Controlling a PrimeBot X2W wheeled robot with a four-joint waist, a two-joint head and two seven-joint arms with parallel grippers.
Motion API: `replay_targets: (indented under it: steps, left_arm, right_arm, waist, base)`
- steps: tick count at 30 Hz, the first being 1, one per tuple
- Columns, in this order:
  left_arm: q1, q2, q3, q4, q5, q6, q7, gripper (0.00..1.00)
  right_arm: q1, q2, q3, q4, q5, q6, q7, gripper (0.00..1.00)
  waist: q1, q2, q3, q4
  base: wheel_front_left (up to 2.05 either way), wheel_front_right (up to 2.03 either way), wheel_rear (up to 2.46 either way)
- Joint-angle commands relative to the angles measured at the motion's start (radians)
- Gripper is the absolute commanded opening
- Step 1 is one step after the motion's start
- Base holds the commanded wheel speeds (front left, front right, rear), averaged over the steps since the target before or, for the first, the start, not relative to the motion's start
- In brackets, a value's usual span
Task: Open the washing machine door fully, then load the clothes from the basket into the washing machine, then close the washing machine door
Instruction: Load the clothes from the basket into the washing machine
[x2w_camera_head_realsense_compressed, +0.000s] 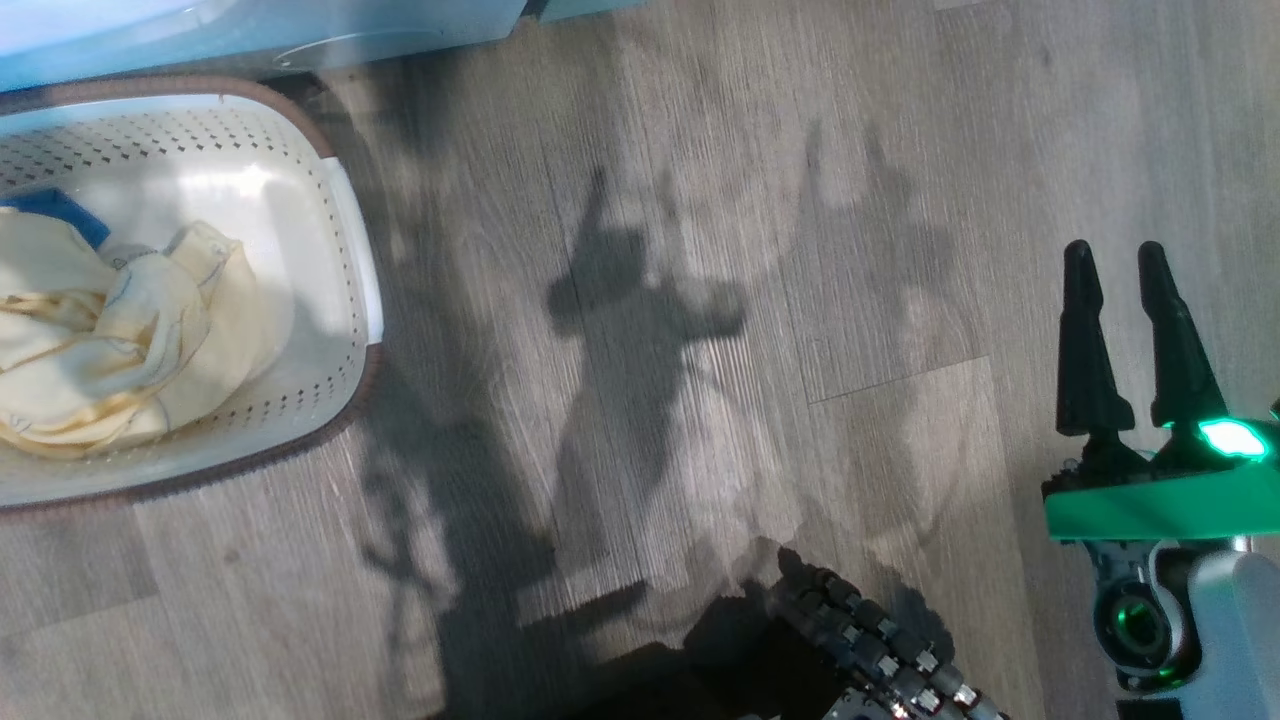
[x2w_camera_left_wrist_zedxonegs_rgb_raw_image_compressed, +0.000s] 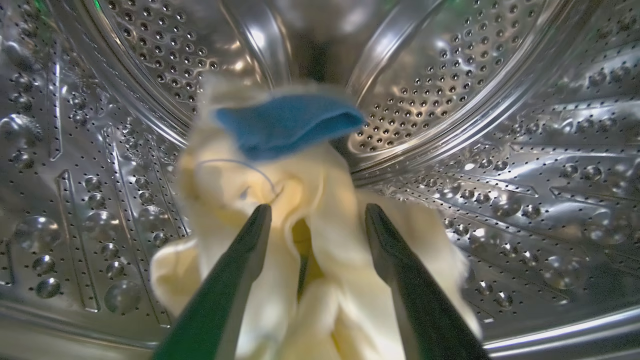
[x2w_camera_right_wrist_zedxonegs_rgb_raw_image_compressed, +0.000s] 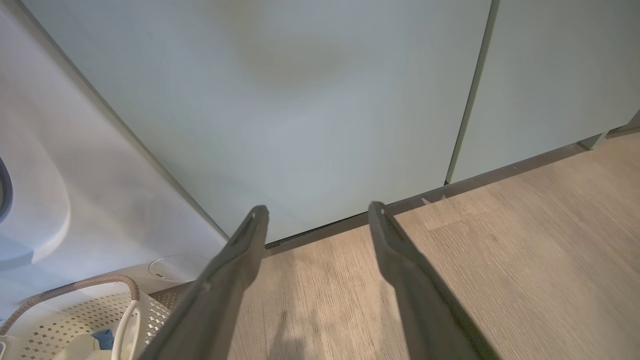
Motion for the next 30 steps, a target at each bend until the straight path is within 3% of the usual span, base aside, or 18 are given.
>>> replay_targets:
  steps: [1, 14, 24, 30]
  left_arm:
    - [-0.038, 0.038, 0.000, -0.032, 0.009, 0.000, 0.013, 1.00]
    - [0.059, 0.007, -0.028, -0.120, 0.004, 0.030, 0.012, 1.00]
    - [0.364, -0.038, 0.035, -0.377, -0.059, 0.124, -0.098, 1.00]
    - [0.609, -0.067, 0.064, -0.607, -0.065, 0.209, -0.158, 1.00]
  right_arm:
    - [-0.002, -0.013, 0.012, -0.022, 0.009, 0.004, -0.009, 1.00]
    - [-0.005, -0.013, -0.015, -0.022, -0.012, 0.004, -0.009, 1.00]
    - [0.014, -0.013, -0.055, -0.029, -0.054, 0.004, -0.009, 1.00]
    - [0.034, -0.013, -0.081, -0.035, -0.086, 0.004, -0.009, 1.00]
  waist:
    - [0.0000, 0.0000, 0.000, 0.002]
    - [0.0000, 0.0000, -0.025, 0.051]
    - [0.0000, 0.0000, -0.091, 0.105]
    - [0.0000, 0.0000, -0.137, 0.146]
  base:
    - [0.00, 0.00, 0.00]
    - [0.00, 0.00, 0.00]
    - [0.00, 0.00, 0.00]
    - [0.00, 0.00, 0.00]
